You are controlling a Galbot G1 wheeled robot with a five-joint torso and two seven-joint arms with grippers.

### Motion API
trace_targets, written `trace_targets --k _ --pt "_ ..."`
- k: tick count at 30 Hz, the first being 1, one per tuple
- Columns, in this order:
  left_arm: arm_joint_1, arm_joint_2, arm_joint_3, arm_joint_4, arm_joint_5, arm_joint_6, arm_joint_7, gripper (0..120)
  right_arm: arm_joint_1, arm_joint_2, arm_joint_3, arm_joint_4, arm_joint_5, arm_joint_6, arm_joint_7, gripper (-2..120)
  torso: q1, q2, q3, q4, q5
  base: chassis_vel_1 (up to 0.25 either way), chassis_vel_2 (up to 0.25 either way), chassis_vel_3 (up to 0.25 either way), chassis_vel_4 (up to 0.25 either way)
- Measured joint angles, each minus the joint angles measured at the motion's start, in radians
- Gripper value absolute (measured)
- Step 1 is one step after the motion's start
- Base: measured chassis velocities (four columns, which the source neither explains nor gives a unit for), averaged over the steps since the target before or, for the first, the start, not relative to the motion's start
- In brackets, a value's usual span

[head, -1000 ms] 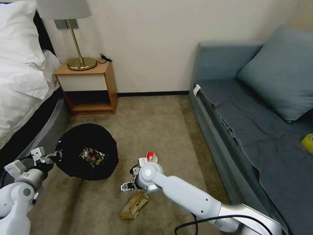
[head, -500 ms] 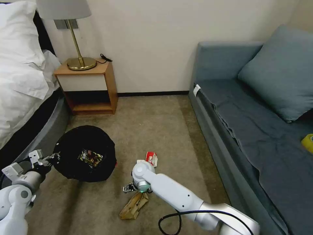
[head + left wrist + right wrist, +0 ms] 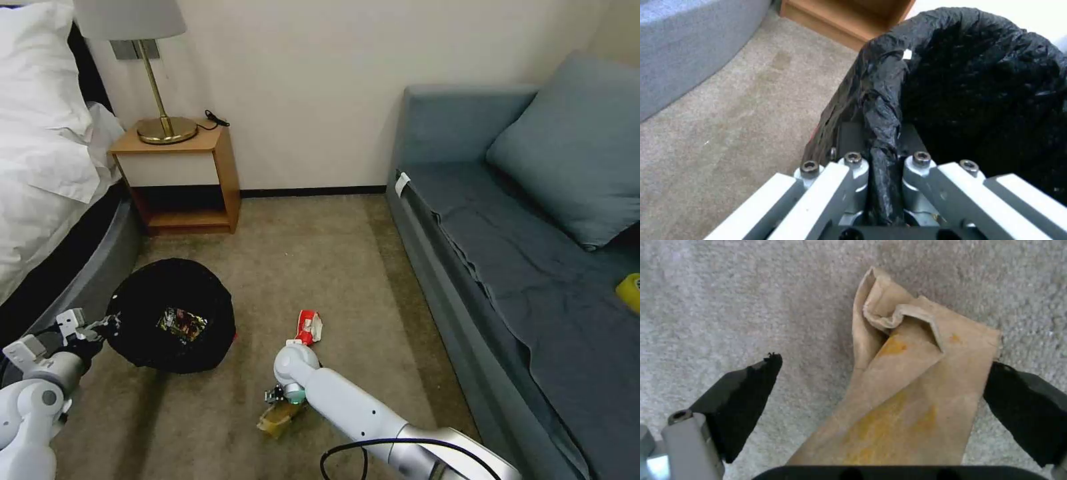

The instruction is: Pick up the trash bin, then pick up the garbage on the floor and place it into the trash bin.

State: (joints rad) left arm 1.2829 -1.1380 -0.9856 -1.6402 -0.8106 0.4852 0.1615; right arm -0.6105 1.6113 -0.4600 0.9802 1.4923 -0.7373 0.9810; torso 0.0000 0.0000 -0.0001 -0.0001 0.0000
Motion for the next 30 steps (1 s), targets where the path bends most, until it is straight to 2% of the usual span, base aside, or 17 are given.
trace_targets --k 1,3,6,9,11,13,16,18,20,23,25,28,30 --pt "-0.001 0.000 0.001 0.001 0.000 -0.001 0.000 4 0.000 0.000 -0.001 0.000 -0.003 0.000 -0.003 100 0.000 0.000 0.000 0.0000 0.0000 0.000 0.000 0.000 0.000" --pt "-0.003 -0.001 0.002 0.003 0.001 -0.002 0.001 4 0.000 -0.001 -0.009 0.000 -0.011 0.000 -0.013 91 0.000 0.000 0.000 0.0000 0.0000 0.000 0.000 0.000 0.000" --pt "-0.003 -0.001 0.002 0.003 0.001 -0.003 0.001 4 0.000 -0.001 -0.011 0.000 -0.013 0.000 -0.014 88 0.000 0.000 0.000 0.0000 0.0000 0.000 0.000 0.000 0.000" --pt "-0.003 -0.002 0.001 0.005 0.002 -0.004 0.003 4 0.000 -0.002 -0.022 0.013 -0.020 0.001 -0.021 70 0.000 0.000 0.000 0.0000 -0.0001 0.000 0.000 0.000 0.000" --pt "-0.003 -0.002 0.001 0.005 0.002 -0.004 0.003 4 0.000 -0.002 -0.022 0.013 -0.020 0.001 -0.021 70 0.000 0.000 0.000 0.0000 -0.0001 0.000 0.000 0.000 0.000" --pt "-0.004 -0.003 0.000 0.007 0.002 -0.005 0.004 4 -0.001 -0.002 -0.027 0.022 -0.020 0.001 -0.024 57 0.000 0.000 0.000 0.0001 0.0000 0.000 0.000 0.000 0.000" --pt "-0.005 -0.004 0.000 0.008 0.003 -0.007 0.004 4 -0.001 -0.002 -0.030 0.024 -0.023 0.001 -0.027 51 0.000 0.000 0.000 0.0001 0.0000 0.000 0.000 0.000 0.000" --pt "-0.005 -0.006 0.000 0.011 0.003 -0.008 0.006 4 -0.002 -0.003 -0.033 0.027 -0.027 0.001 -0.032 38 0.000 0.000 0.000 0.0001 0.0000 0.000 0.000 0.000 0.000" --pt "-0.005 -0.007 0.000 0.011 0.003 -0.008 0.007 4 -0.004 -0.003 -0.034 0.028 -0.028 0.001 -0.034 34 0.000 0.000 0.000 0.0001 0.0000 0.000 0.000 0.000 0.000" --pt "-0.002 -0.008 -0.001 0.020 0.004 -0.013 0.012 4 -0.012 -0.005 -0.033 0.029 -0.042 0.004 -0.044 18 0.000 0.000 0.000 0.0002 0.0000 0.000 0.000 0.000 0.000" --pt "-0.003 -0.007 -0.002 0.020 0.004 -0.013 0.012 4 -0.013 -0.005 -0.033 0.029 -0.043 0.004 -0.046 16 0.000 0.000 0.000 0.0002 0.0000 0.000 0.000 0.000 0.000" --pt "-0.008 -0.003 -0.002 0.023 0.003 -0.014 0.013 4 -0.017 -0.006 -0.034 0.027 -0.057 0.011 -0.056 1 0.000 0.000 0.000 0.0002 0.0000 0.000 0.000 0.000 0.000" --pt "-0.009 -0.002 -0.002 0.023 0.003 -0.014 0.013 4 -0.017 -0.006 -0.032 0.027 -0.061 0.013 -0.058 0 0.000 0.000 0.000 0.0002 0.0000 0.000 0.000 0.000 0.000"
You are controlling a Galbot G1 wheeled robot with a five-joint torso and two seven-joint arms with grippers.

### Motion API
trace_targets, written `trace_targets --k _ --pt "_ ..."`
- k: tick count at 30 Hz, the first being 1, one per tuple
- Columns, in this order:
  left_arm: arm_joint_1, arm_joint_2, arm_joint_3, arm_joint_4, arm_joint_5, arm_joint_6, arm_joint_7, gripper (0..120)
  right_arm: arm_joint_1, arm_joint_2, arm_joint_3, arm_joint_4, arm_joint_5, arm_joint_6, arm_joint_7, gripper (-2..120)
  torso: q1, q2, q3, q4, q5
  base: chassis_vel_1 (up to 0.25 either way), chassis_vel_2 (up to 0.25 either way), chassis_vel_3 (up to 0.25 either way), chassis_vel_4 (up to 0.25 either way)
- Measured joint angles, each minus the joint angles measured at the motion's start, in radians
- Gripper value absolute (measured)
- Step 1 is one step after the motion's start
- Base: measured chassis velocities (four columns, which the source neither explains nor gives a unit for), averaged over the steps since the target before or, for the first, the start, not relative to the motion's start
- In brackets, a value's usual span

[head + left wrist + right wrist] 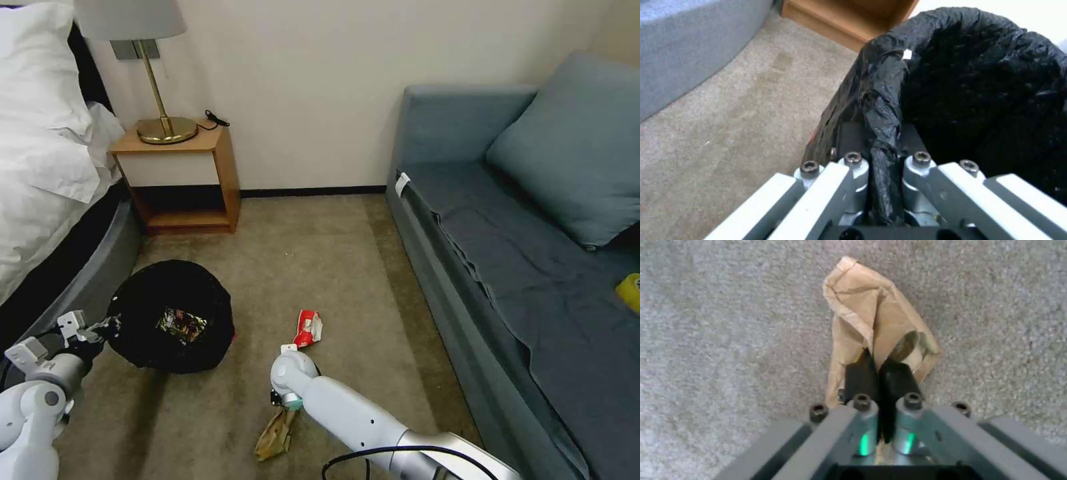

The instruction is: Pick up the trash bin, then pick up the garbage on the floor and place it into the trash bin.

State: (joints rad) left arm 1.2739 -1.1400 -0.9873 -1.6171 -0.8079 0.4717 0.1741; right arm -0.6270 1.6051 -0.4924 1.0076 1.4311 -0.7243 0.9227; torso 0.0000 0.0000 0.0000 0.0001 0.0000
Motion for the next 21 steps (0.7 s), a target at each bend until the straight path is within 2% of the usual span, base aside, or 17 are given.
trace_targets --k 9,16,21 --pt "-0.009 0.003 0.011 -0.004 -0.005 0.002 0.000 4 0.017 -0.039 0.007 0.043 -0.003 0.018 -0.001 0 0.000 0.000 0.000 -0.0002 0.0001 0.000 0.000 0.000 0.000" --pt "-0.011 0.003 0.030 -0.010 -0.006 0.006 -0.002 4 0.052 -0.124 0.005 0.163 0.013 0.044 0.014 0 0.000 0.000 0.000 -0.0002 0.0001 0.000 0.000 0.000 0.000" --pt "-0.016 0.005 0.042 -0.010 -0.006 0.008 -0.004 4 0.068 -0.157 0.020 0.241 0.024 0.064 0.033 0 0.000 0.000 0.000 -0.0002 0.0001 0.000 0.000 0.000 0.000"
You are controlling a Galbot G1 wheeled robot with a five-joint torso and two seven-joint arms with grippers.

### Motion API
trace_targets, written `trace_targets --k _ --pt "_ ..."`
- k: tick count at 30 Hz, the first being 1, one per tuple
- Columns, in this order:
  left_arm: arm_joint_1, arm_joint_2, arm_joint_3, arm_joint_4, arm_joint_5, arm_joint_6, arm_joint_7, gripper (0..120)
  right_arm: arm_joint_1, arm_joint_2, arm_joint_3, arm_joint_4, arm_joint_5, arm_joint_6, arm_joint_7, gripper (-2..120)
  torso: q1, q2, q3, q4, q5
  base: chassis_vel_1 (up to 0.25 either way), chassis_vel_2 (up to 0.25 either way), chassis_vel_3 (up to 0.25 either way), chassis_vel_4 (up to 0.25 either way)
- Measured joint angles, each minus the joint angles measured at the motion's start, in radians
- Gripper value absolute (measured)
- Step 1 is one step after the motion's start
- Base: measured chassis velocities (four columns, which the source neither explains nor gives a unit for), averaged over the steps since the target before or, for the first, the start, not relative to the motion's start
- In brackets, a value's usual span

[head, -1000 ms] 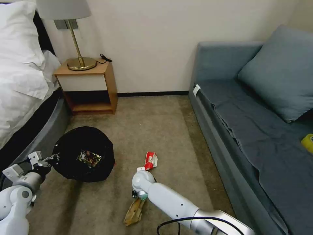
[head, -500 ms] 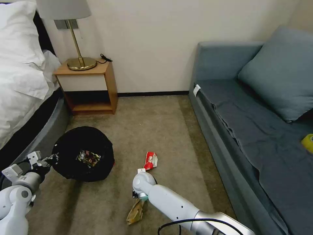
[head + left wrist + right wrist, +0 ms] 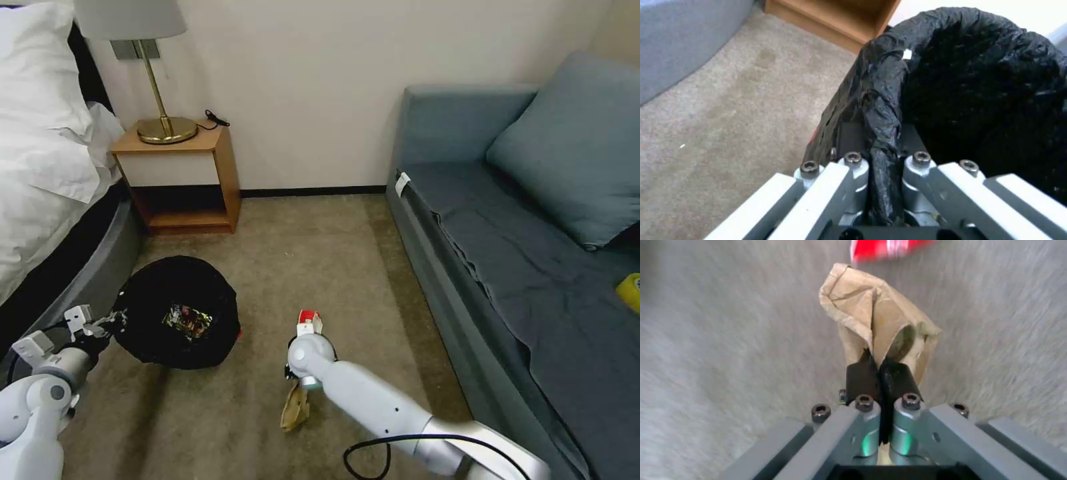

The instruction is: Pick up the trash bin, then pick up the garbage on the floor and place it into the trash bin.

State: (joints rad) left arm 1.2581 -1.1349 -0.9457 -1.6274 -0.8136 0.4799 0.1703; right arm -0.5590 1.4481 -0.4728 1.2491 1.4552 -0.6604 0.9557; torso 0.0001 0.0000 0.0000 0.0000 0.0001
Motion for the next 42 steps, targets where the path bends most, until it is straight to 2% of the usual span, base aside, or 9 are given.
trace_targets --k 4,10,16,20,26,30,36,42 --pt "-0.006 0.005 0.019 -0.004 0.000 0.005 -0.003 4 0.034 -0.033 0.027 0.102 0.018 0.022 0.019 0 0.000 0.000 0.000 0.0000 0.0001 0.000 0.000 0.000 0.000" --pt "-0.007 0.007 0.037 -0.014 -0.005 0.020 -0.006 4 0.072 -0.068 0.034 0.180 0.014 0.046 0.027 0 0.000 0.000 0.000 -0.0001 0.0001 0.000 0.000 0.000 0.000" --pt "-0.005 0.008 0.050 -0.030 -0.009 0.035 -0.014 4 0.127 -0.105 0.062 0.286 -0.042 0.102 0.000 0 0.000 0.000 0.000 -0.0001 0.0002 0.000 0.000 0.000 0.000" --pt "0.005 0.007 0.054 -0.044 -0.009 0.040 -0.015 4 0.201 -0.126 0.069 0.357 -0.137 0.172 -0.070 0 0.000 0.000 0.000 0.0001 0.0000 0.000 0.000 0.000 0.000" --pt "0.008 0.004 0.062 -0.049 -0.011 0.049 -0.017 4 0.258 -0.126 0.059 0.399 -0.195 0.236 -0.137 0 0.000 0.000 0.000 0.0000 0.0000 0.000 0.000 0.000 0.000" --pt "0.009 0.002 0.082 -0.045 -0.043 0.069 -0.035 4 0.315 -0.111 0.025 0.431 -0.244 0.312 -0.239 0 0.000 0.000 0.000 0.0000 -0.0001 0.000 0.000 0.000 0.000" --pt "0.006 -0.004 0.090 -0.051 -0.053 0.080 -0.047 4 0.339 -0.082 -0.048 0.456 -0.272 0.355 -0.313 0 0.000 0.000 0.000 0.0002 -0.0002 0.000 0.000 0.000 0.000" --pt "0.010 -0.011 0.089 -0.075 -0.079 0.092 -0.057 4 0.297 -0.045 -0.152 0.438 -0.344 0.366 -0.378 0 0.000 0.000 0.000 0.0000 -0.0002 0.000 0.000 0.000 0.000"
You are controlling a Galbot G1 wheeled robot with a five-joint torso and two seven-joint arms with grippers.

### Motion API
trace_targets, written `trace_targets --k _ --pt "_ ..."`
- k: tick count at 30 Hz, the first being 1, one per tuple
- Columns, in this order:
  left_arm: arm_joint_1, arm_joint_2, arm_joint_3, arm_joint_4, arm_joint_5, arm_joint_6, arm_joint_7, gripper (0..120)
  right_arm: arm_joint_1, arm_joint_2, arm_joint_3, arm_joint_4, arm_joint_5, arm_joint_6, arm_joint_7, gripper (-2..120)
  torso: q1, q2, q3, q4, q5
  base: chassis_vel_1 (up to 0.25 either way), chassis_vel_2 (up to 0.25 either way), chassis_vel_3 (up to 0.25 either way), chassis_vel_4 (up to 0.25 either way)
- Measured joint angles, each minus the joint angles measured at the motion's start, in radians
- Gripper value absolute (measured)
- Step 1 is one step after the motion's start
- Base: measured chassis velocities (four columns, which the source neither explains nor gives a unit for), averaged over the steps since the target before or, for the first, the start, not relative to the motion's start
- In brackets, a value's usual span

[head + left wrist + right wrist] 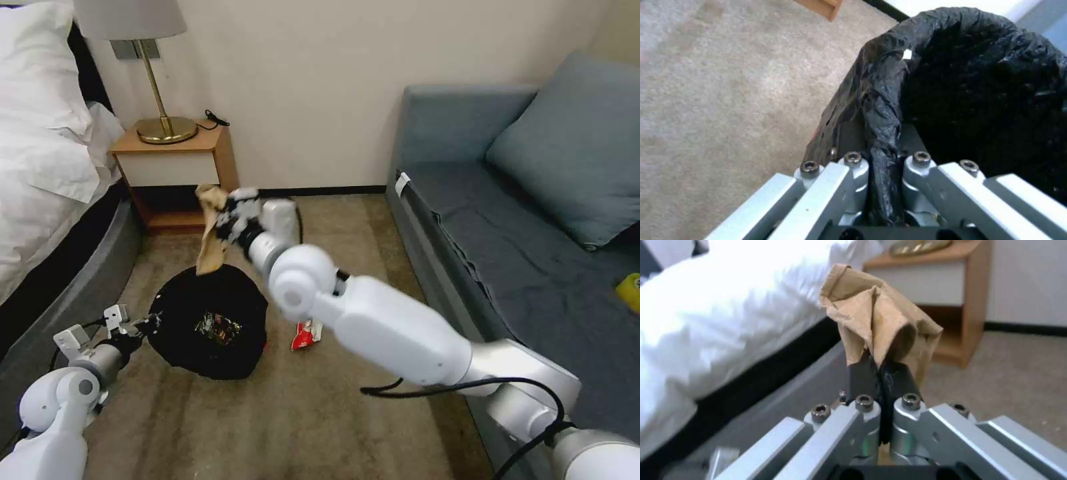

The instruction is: Pick up the trash bin, then pick up the garbage on the floor and place it into the trash bin.

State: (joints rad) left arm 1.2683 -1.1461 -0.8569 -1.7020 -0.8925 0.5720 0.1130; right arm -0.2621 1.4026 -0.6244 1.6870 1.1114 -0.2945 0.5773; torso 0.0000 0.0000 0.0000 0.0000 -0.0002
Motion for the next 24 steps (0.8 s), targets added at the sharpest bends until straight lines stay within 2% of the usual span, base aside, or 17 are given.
trace_targets --k 8,12,14,16,17,20,21,24 --pt "0.013 -0.003 -0.012 -0.007 -0.026 0.002 -0.001 4 -0.093 0.032 -0.061 -0.119 -0.099 0.007 -0.085 0 0.000 0.000 0.000 0.0000 0.0000 0.000 0.000 0.000 0.000" --pt "0.011 0.000 -0.014 -0.005 -0.034 0.003 0.000 4 -0.111 0.042 -0.071 -0.146 -0.114 0.002 -0.097 1 0.000 0.000 0.000 0.0000 0.0001 0.000 0.000 0.000 0.000" --pt "0.009 0.001 -0.014 -0.002 -0.036 0.003 0.000 4 -0.114 0.044 -0.077 -0.152 -0.120 -0.001 -0.101 6 0.000 0.000 0.000 0.0000 0.0001 0.000 0.000 0.000 0.000" --pt "0.006 0.004 -0.015 0.003 -0.041 0.003 -0.002 4 -0.118 0.045 -0.085 -0.160 -0.130 -0.005 -0.105 16 0.000 0.000 0.000 0.0001 0.0001 0.000 0.000 0.000 0.000" --pt "0.006 0.004 -0.015 0.003 -0.041 0.003 -0.002 4 -0.118 0.045 -0.085 -0.160 -0.130 -0.005 -0.105 16 0.000 0.000 0.000 0.0001 0.0001 0.000 0.000 0.000 0.000" --pt "-0.002 0.009 -0.016 0.015 -0.046 0.002 -0.003 4 -0.119 0.042 -0.086 -0.161 -0.133 -0.012 -0.108 30 0.000 0.000 0.000 0.0000 0.0001 0.000 0.000 0.000 0.000" --pt "-0.002 0.009 -0.016 0.015 -0.046 0.002 -0.003 4 -0.119 0.042 -0.086 -0.161 -0.133 -0.012 -0.108 30 0.000 0.000 0.000 0.0000 0.0001 0.000 0.000 0.000 0.000" --pt "-0.007 0.011 -0.016 0.025 -0.048 0.001 -0.003 4 -0.118 0.037 -0.085 -0.159 -0.136 -0.015 -0.108 41 0.000 0.000 0.000 0.0000 0.0001 0.000 0.000 0.000 0.000"
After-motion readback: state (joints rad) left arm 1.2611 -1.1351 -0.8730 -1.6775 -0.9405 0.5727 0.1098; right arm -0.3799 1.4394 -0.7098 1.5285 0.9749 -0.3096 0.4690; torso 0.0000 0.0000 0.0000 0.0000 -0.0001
